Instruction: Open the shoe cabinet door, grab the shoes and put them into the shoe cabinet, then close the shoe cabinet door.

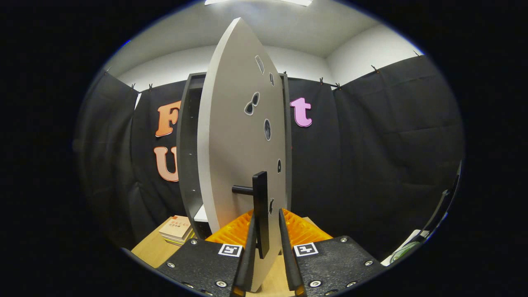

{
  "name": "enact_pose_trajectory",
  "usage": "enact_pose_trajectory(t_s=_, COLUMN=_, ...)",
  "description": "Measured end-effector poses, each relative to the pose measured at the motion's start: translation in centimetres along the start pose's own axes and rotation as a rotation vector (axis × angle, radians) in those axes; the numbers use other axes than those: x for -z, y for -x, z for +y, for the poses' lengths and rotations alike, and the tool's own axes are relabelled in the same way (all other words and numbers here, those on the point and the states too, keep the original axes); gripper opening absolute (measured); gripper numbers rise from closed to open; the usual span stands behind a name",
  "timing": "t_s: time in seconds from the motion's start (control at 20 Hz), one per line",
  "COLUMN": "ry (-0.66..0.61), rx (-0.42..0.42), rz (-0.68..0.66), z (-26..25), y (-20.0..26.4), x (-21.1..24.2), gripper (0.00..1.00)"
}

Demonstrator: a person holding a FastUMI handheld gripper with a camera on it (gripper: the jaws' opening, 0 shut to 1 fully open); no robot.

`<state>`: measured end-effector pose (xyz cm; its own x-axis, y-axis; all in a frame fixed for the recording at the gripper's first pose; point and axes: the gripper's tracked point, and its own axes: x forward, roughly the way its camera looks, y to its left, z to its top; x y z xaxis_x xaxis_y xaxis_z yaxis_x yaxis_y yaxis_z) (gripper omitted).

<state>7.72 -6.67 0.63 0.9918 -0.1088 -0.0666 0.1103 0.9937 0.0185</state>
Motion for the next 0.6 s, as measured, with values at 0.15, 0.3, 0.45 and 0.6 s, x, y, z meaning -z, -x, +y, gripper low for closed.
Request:
enact_pose_trajectory(t_s=0.15, ry=-0.011, rx=0.007, rz=-0.003, z=-2.9, y=0.2, x=-0.1, gripper=0.31)
enact_pose_trajectory(t_s=0.3, ry=-0.020, rx=-0.014, rz=-0.010, z=-4.9, y=0.5, x=0.2, gripper=0.32)
enact_pose_trajectory(t_s=0.45, ry=-0.039, rx=-0.024, rz=-0.015, z=-7.0, y=0.4, x=0.4, gripper=0.33)
enact_pose_trajectory(t_s=0.6, ry=-0.040, rx=-0.035, rz=-0.017, z=-8.8, y=0.4, x=0.7, gripper=0.32)
